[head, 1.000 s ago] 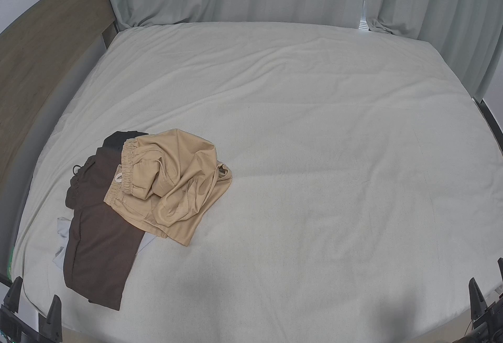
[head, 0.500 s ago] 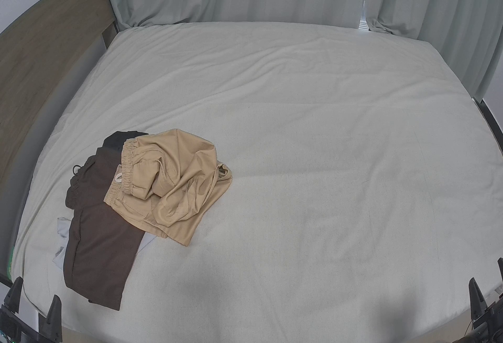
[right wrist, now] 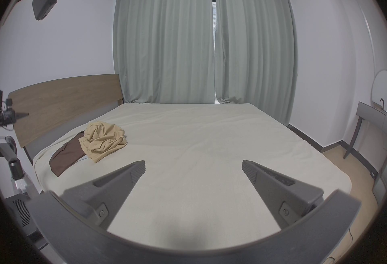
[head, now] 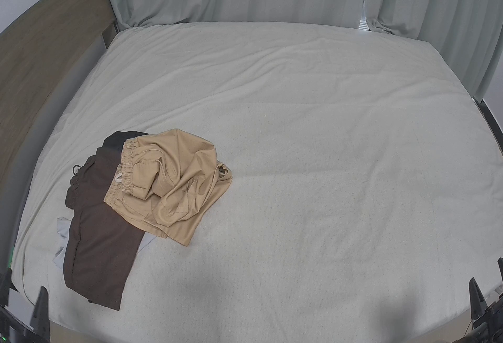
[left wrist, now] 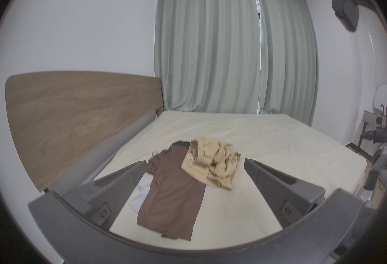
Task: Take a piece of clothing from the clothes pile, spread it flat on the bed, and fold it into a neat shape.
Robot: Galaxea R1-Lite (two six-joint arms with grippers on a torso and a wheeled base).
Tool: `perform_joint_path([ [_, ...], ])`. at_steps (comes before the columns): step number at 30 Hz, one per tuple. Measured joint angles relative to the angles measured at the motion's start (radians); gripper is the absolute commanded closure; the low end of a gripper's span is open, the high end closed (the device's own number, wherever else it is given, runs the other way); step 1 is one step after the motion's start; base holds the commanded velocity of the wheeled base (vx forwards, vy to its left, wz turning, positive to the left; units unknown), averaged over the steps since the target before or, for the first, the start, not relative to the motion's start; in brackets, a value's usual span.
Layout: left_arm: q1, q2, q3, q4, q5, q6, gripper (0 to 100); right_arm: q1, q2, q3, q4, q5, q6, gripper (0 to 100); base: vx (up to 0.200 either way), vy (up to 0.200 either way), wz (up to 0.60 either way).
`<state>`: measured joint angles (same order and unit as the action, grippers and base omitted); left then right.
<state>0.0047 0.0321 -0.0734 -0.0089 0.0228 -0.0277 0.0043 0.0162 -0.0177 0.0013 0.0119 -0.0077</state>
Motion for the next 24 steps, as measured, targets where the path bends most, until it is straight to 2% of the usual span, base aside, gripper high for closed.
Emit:
perform_joint_path([
  [6,-0.014,0.111,-0.164,-0.007,-0.029,-0.019,0,0.000,0.000,0.000,0.000,-0.001,0.001,0,0.000,0.000,0.00],
  [16,-0.057,0.330,-0.253,-0.008,-0.081,-0.106,0,0.001,0.000,0.000,0.000,-0.001,0.002,0,0.000,0.000,0.00],
  [24,-0.068,0.467,-0.278,-0.020,-0.205,-0.238,0,0.001,0.000,0.000,0.000,-0.002,0.002,0,0.000,0.000,0.00],
])
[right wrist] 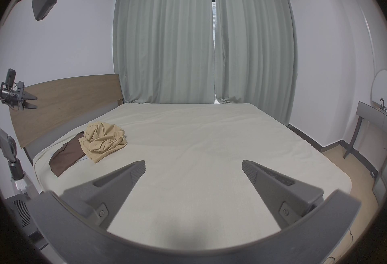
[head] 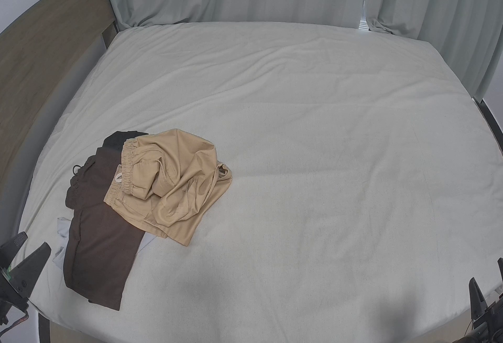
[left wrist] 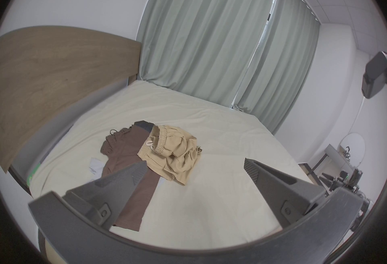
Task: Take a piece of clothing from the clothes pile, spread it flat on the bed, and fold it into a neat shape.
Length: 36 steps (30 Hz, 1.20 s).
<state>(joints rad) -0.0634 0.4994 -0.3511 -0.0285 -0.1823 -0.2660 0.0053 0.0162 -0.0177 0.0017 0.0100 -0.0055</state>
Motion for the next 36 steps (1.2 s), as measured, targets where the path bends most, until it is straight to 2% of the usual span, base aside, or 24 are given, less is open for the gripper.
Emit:
perform_joint_path([
  [5,0.004,0.052,-0.004,-0.023,-0.057,-0.033,0,0.000,0.000,0.000,0.000,0.000,0.000,0,0.000,0.000,0.00],
  [10,0.006,0.103,-0.010,-0.026,-0.082,-0.035,0,0.000,0.000,0.000,0.000,0.000,0.000,0,0.000,0.000,0.00],
  [16,0.016,0.158,-0.017,-0.056,-0.149,-0.037,0,0.001,0.000,0.000,0.000,0.000,0.000,0,0.000,0.000,0.00],
  [29,0.124,0.274,-0.029,-0.181,-0.206,-0.033,0,0.001,0.000,0.000,0.000,0.000,0.000,0,0.000,0.000,0.00],
  [36,0.200,0.384,-0.027,-0.297,-0.309,-0.033,0,0.000,0.000,0.000,0.000,0.000,0.000,0,0.000,0.000,0.00],
])
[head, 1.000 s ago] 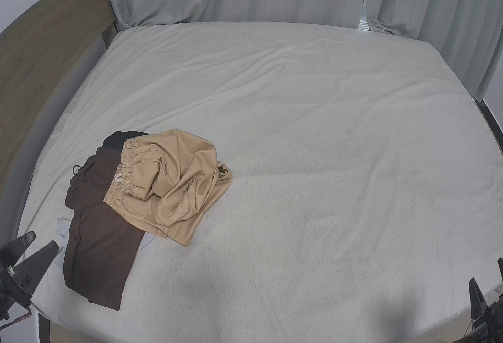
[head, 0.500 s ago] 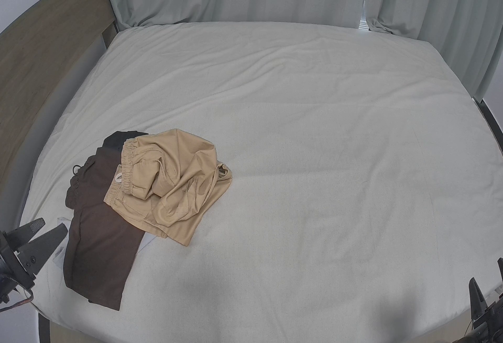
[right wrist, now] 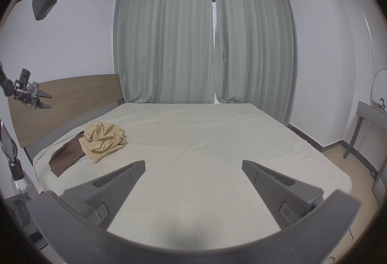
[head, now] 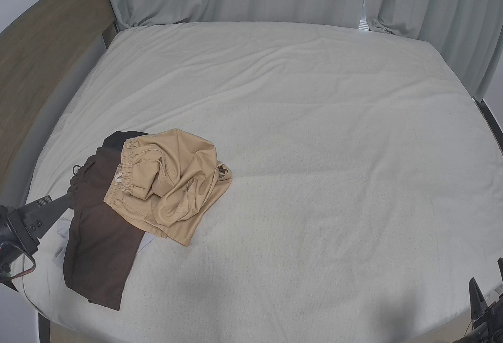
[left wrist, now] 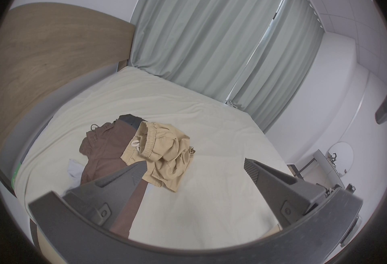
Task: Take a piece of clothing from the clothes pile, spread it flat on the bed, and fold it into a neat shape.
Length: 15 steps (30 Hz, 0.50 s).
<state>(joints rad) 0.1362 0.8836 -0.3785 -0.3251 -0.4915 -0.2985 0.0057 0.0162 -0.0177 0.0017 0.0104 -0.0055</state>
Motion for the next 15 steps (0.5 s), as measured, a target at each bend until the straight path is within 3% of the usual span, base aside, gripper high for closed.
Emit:
perform_joint_path([
  [15,0.081,0.263,-0.047,-0.133,-0.139,-0.004,0,0.000,0.000,0.000,0.000,0.000,0.000,0,0.000,0.000,0.00],
])
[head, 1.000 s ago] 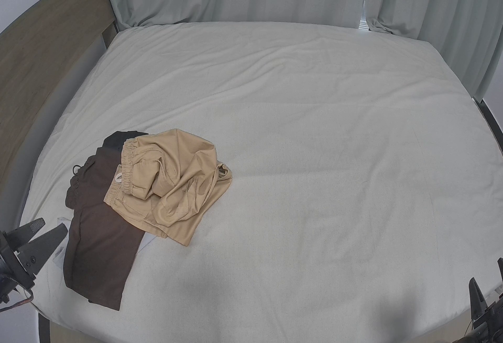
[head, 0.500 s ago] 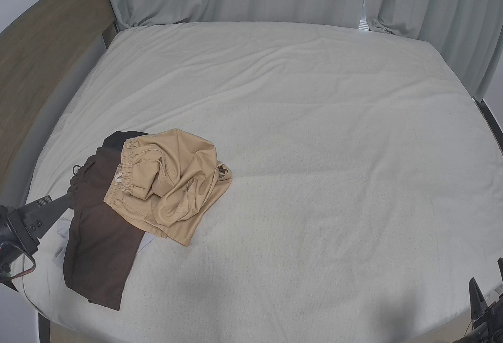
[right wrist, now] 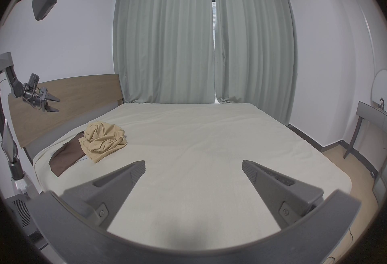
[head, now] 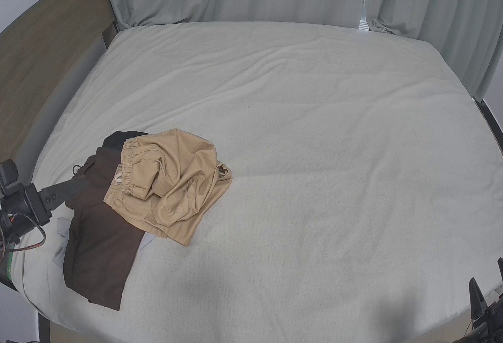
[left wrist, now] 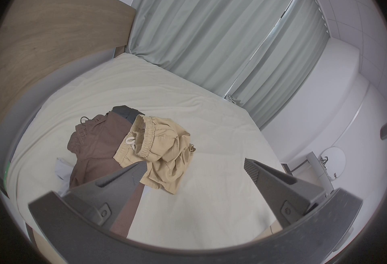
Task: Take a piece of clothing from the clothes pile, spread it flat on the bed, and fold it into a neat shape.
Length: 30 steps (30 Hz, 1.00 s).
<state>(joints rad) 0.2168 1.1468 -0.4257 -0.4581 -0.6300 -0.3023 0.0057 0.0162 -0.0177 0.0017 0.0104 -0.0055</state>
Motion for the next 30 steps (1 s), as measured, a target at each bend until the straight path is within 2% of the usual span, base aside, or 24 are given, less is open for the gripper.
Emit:
perform_joint_path([
  [10,0.076,0.165,-0.072,-0.028,-0.104,0.001,0,0.000,0.000,0.000,0.000,0.000,0.000,0,0.000,0.000,0.00],
  [30,0.101,0.519,-0.208,-0.249,-0.151,-0.004,0,0.000,0.000,0.000,0.000,0.000,0.001,0,0.000,0.000,0.00],
])
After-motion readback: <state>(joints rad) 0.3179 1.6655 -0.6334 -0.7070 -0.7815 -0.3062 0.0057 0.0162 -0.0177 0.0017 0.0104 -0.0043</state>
